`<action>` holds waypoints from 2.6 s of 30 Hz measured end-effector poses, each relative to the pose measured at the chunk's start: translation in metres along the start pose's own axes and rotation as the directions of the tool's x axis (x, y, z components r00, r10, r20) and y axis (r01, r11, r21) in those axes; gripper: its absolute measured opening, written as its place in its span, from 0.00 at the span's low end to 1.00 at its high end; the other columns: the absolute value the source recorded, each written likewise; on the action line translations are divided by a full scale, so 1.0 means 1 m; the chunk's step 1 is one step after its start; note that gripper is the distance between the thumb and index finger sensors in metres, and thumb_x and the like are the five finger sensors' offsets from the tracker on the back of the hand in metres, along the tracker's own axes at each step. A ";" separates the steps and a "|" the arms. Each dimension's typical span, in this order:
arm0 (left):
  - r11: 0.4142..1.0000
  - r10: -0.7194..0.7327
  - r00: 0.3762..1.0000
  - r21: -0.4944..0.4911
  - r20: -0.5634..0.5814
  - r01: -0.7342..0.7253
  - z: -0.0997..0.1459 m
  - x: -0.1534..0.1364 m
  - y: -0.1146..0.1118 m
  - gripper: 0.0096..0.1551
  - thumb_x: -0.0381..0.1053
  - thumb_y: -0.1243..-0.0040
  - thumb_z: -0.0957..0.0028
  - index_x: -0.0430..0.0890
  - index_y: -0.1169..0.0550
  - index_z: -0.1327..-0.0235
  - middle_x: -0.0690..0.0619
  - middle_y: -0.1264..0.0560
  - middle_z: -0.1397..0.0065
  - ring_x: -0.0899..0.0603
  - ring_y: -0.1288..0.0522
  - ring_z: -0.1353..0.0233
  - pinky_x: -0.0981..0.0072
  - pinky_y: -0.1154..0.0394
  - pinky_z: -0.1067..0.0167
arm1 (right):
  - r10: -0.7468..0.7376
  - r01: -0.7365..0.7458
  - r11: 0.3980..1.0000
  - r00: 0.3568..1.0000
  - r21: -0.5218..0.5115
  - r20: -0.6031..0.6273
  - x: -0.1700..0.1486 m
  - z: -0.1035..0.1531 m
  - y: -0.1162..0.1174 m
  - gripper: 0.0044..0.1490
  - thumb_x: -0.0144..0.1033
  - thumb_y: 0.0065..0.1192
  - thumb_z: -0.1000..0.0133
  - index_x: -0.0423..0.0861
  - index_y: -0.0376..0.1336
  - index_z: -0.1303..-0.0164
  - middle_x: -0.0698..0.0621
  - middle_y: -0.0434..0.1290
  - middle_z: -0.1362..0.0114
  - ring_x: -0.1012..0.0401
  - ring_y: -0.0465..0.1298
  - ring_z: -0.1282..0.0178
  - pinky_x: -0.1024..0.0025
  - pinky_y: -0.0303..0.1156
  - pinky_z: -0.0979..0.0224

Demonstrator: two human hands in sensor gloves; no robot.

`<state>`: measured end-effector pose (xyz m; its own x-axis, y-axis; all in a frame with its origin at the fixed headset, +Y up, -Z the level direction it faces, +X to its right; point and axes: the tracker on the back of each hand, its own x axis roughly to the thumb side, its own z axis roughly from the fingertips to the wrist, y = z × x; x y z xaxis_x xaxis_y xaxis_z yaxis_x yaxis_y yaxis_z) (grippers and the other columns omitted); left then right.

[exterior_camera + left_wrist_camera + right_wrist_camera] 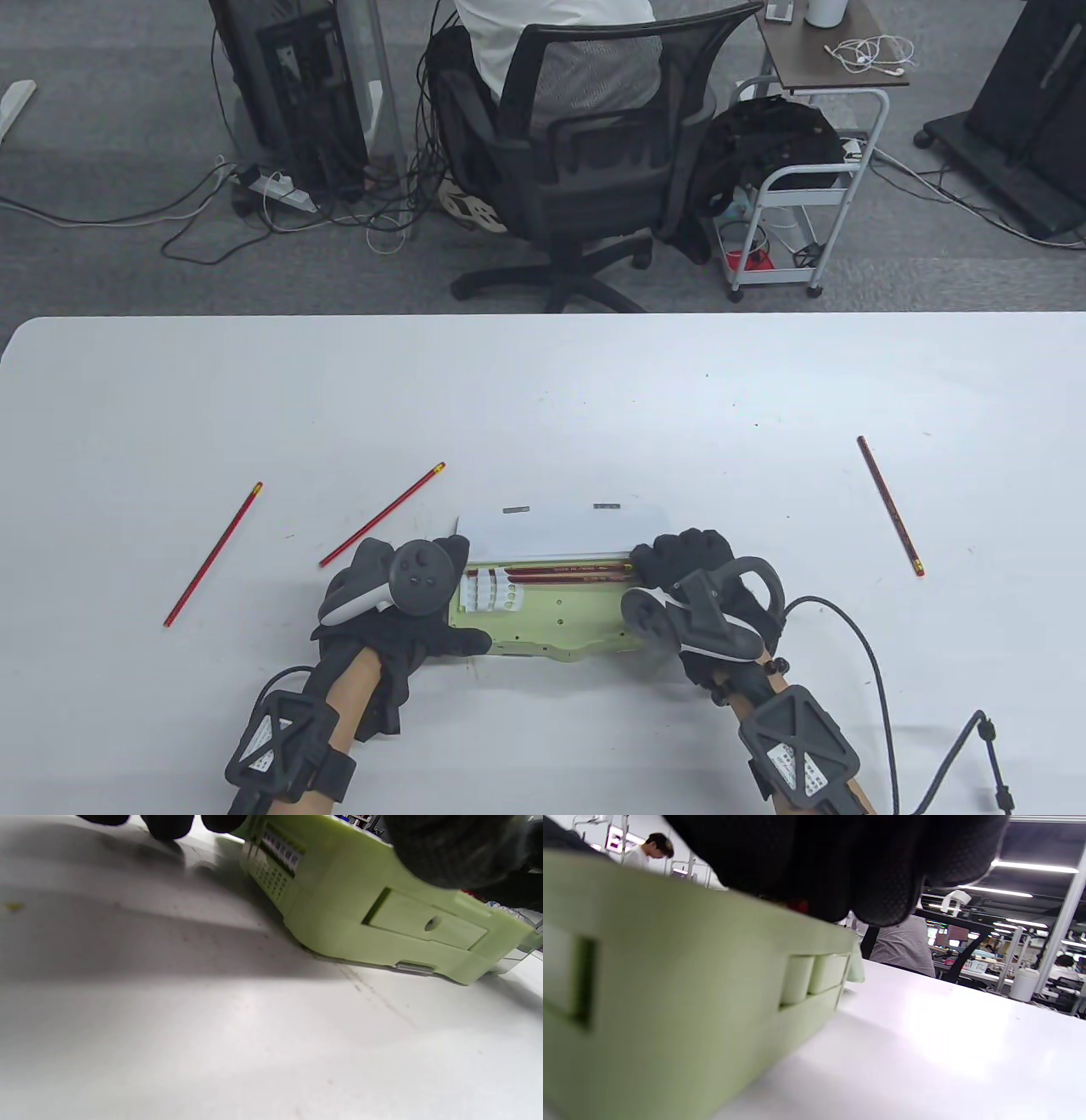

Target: Organize multifunction pencil case

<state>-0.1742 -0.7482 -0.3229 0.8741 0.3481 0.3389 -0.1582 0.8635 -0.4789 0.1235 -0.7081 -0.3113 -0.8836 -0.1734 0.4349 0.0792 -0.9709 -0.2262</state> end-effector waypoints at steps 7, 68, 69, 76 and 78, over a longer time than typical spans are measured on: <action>1.000 0.000 1.000 0.000 0.000 0.000 0.000 0.000 0.000 0.73 0.72 0.41 0.59 0.35 0.59 0.16 0.30 0.52 0.11 0.19 0.46 0.16 0.19 0.45 0.31 | -0.183 0.186 0.982 0.962 -0.003 -0.205 -0.037 0.007 -0.001 0.31 0.40 0.58 0.44 0.42 0.65 0.31 0.38 0.72 0.31 0.39 0.75 0.33 0.37 0.70 0.29; 1.000 -0.010 1.000 -0.010 -0.004 0.010 -0.001 0.001 0.000 0.73 0.72 0.41 0.59 0.35 0.59 0.16 0.30 0.52 0.11 0.19 0.46 0.16 0.19 0.45 0.31 | -0.104 0.105 0.994 0.966 -0.009 -0.237 -0.020 0.002 0.007 0.40 0.46 0.57 0.43 0.37 0.59 0.24 0.33 0.65 0.24 0.34 0.69 0.27 0.33 0.63 0.26; 1.000 -0.010 1.000 -0.010 -0.005 0.010 -0.001 0.001 0.001 0.73 0.72 0.41 0.59 0.36 0.59 0.16 0.30 0.52 0.11 0.19 0.46 0.16 0.19 0.45 0.31 | -0.120 0.119 0.993 0.960 -0.018 -0.255 -0.027 0.004 0.005 0.40 0.46 0.57 0.43 0.38 0.59 0.24 0.33 0.65 0.24 0.34 0.69 0.27 0.33 0.63 0.26; 1.000 -0.021 1.000 -0.013 -0.011 0.020 -0.001 0.002 0.001 0.73 0.72 0.41 0.60 0.35 0.59 0.16 0.30 0.52 0.11 0.19 0.46 0.16 0.19 0.45 0.31 | -0.124 0.124 0.992 0.916 -0.024 -0.382 -0.089 0.014 0.001 0.39 0.46 0.58 0.43 0.39 0.60 0.25 0.33 0.66 0.25 0.34 0.70 0.28 0.34 0.64 0.26; 1.000 -0.020 1.000 -0.016 -0.012 0.020 -0.001 0.002 0.001 0.73 0.72 0.41 0.60 0.36 0.59 0.16 0.30 0.52 0.10 0.20 0.46 0.16 0.19 0.45 0.31 | -0.076 0.091 0.996 0.898 0.013 -0.432 -0.116 0.017 0.003 0.39 0.46 0.58 0.44 0.39 0.61 0.26 0.33 0.66 0.25 0.34 0.70 0.28 0.34 0.64 0.26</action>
<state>-0.1721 -0.7468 -0.3235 0.8825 0.3261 0.3389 -0.1333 0.8645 -0.4847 0.2338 -0.6938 -0.3476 -0.9995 -0.0103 0.0312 0.0047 -0.9846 -0.1748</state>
